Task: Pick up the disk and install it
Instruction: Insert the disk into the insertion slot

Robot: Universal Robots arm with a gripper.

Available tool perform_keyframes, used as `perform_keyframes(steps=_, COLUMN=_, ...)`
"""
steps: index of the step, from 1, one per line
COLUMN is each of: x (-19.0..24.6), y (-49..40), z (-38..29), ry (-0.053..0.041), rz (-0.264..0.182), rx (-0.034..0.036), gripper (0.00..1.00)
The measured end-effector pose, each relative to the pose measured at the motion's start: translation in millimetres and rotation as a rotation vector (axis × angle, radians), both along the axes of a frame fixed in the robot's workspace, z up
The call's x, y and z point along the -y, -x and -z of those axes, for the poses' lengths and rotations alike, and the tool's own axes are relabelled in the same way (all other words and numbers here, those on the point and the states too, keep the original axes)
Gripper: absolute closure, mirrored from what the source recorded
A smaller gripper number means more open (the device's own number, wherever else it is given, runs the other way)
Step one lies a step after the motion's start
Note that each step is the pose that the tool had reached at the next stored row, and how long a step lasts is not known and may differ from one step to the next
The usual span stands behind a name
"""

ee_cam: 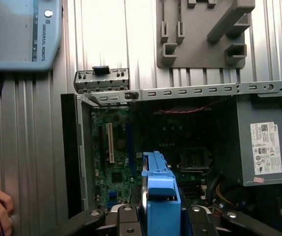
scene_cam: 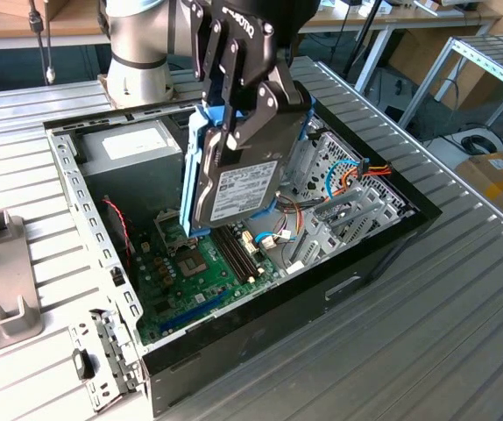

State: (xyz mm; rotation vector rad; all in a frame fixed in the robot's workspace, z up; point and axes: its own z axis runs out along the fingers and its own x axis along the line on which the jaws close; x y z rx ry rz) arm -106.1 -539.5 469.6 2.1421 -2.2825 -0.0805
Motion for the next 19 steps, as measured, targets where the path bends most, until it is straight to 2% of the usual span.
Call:
perform_keyframes(steps=5, x=4.9, y=-4.5, z=0.1, ry=0.0, rz=0.0, rx=-0.0005, gripper=0.63)
perform_keyframes(steps=7, x=9.2, y=-8.7, z=0.1, ry=-0.002, rz=0.0, rx=-0.0011, gripper=0.63)
perform_keyframes(steps=9, x=13.7, y=-11.7, z=0.2, ry=-0.0074, rz=0.0, rx=-0.0013, gripper=0.63)
perform_keyframes(steps=11, x=17.8, y=-14.5, z=0.2, ry=-0.0182, rz=0.0, rx=-0.0016, gripper=0.63)
perform_keyframes(steps=19, x=21.2, y=-17.7, z=-2.2, ry=-0.0219, rz=0.0, rx=-0.0016, gripper=0.63)
